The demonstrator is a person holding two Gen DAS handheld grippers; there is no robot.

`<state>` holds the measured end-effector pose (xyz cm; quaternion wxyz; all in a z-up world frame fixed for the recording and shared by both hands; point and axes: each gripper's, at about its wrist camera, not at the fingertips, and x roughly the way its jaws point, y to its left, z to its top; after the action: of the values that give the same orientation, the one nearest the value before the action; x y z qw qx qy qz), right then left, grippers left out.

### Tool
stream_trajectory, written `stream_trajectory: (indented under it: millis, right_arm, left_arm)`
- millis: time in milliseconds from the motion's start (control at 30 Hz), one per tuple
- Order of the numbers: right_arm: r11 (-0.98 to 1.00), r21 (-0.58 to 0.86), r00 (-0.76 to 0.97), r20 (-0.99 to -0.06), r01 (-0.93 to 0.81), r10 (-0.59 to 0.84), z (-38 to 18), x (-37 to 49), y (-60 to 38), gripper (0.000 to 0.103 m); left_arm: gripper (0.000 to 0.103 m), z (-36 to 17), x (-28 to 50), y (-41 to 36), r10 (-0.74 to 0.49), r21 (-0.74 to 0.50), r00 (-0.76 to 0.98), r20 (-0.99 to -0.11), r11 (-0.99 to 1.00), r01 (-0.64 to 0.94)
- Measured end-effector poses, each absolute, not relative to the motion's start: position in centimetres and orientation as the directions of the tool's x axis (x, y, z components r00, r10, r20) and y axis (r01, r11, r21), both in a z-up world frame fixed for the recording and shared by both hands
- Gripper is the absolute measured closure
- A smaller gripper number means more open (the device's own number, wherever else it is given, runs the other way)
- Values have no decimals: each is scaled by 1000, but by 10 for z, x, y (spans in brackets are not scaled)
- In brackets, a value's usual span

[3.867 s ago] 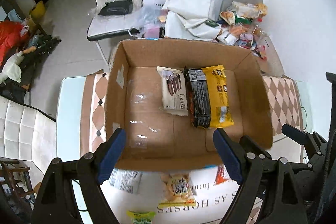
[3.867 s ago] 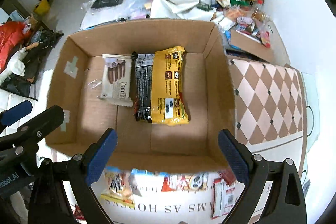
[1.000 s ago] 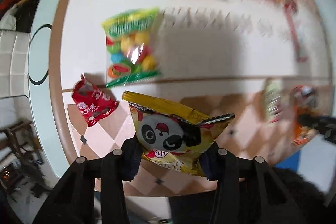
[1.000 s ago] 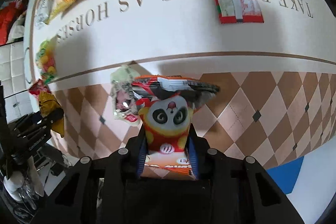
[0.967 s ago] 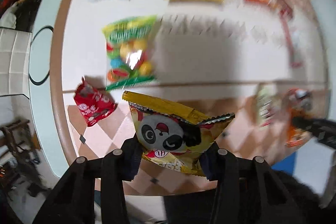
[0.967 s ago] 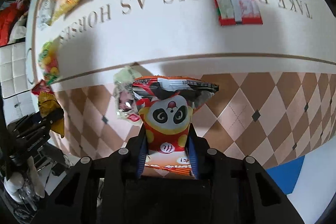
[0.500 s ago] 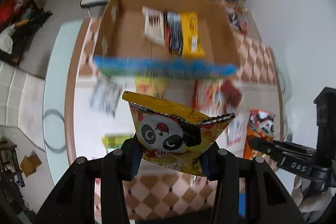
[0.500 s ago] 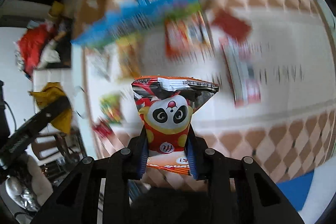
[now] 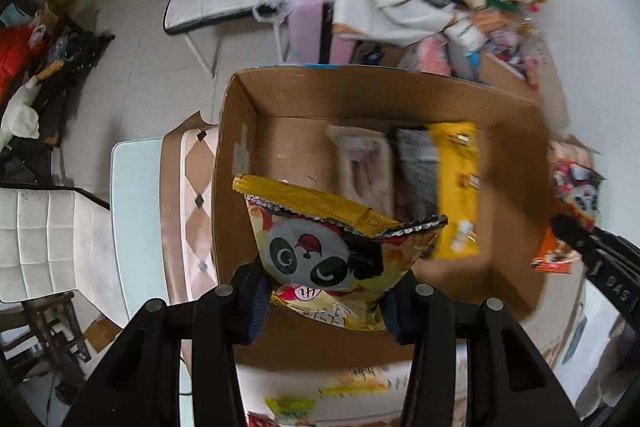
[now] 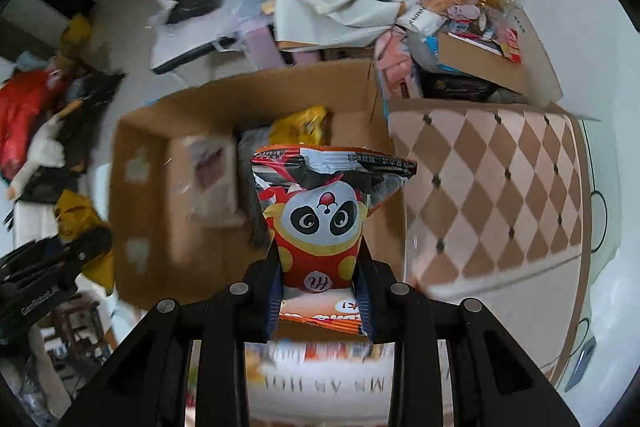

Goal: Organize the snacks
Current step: 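Carry both panda bags into the box and open both grippers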

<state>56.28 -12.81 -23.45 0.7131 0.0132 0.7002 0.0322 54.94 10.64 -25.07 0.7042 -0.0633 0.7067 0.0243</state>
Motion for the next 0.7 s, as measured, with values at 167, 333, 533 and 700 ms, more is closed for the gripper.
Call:
stream_trajectory:
  millis: [167,333,533,700]
  right_arm:
    - [1000,20,-24,-1000,-9,20,-281,599,-125,70]
    - [1000,-2,-68,-998,-21,-3,-316,618,-121,69]
    - [999,5,-106,-994,-53,-1,-333,624,-111,12]
    - [998,4,-112,-994,-67,-4,-332,622,-103,12]
  left_arm:
    - [60,-292,579,120,-45,-34,-79,-996,990,-136]
    - [58,-313,591,119,-63,-47,-137,-989,992,-117]
    - [23,-316,600,113,-70,-58,-116,-991,993,-103]
    - [18,-316,600,106,-84,-74,-113,-990,993,-91]
